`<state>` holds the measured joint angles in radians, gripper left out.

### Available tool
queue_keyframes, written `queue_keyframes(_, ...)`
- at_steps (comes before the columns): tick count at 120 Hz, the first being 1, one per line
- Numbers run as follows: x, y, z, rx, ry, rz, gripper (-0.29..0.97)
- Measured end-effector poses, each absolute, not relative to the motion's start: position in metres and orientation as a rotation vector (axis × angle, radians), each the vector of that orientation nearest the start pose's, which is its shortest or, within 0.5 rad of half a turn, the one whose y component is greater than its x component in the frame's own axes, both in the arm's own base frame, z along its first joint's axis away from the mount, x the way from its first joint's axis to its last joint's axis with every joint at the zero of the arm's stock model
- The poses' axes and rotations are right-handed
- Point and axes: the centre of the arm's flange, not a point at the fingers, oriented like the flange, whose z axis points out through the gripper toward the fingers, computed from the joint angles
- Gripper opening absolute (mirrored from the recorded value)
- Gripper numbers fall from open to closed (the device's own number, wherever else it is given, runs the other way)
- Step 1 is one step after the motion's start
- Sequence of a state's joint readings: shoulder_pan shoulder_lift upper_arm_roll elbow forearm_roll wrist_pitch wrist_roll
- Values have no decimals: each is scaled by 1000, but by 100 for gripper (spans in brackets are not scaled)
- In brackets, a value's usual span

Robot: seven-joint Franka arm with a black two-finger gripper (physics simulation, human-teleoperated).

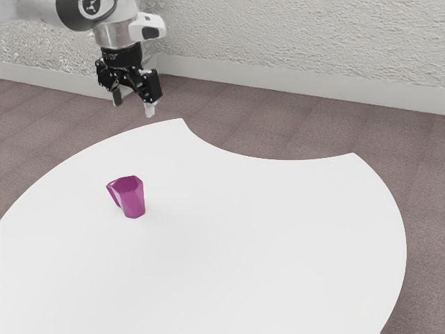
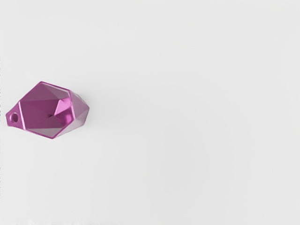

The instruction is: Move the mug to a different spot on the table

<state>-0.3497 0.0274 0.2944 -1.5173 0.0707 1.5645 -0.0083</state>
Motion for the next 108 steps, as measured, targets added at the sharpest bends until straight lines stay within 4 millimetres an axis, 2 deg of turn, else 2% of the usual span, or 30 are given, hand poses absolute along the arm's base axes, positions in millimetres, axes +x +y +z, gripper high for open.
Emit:
queue_keyframes(16, 565, -8, 612, -3073, 21, -20, 68)
queue_keyframes(30, 582, 12, 591, -3059, -110, -46, 68)
queue_keyframes(36, 589, 30, 578, -3058, -232, -35, 68)
queue_keyframes(49, 601, 84, 545, -3040, -562, 7, 68)
queue_keyframes(65, 617, 126, 487, -2982, -916, 84, 68)
queue_keyframes(78, 616, 165, 451, -2897, -1203, 141, 68)
queue_keyframes(88, 613, 182, 434, -2828, -1355, 168, 68)
queue_keyframes(108, 604, 210, 408, -2696, -1545, 217, 68)
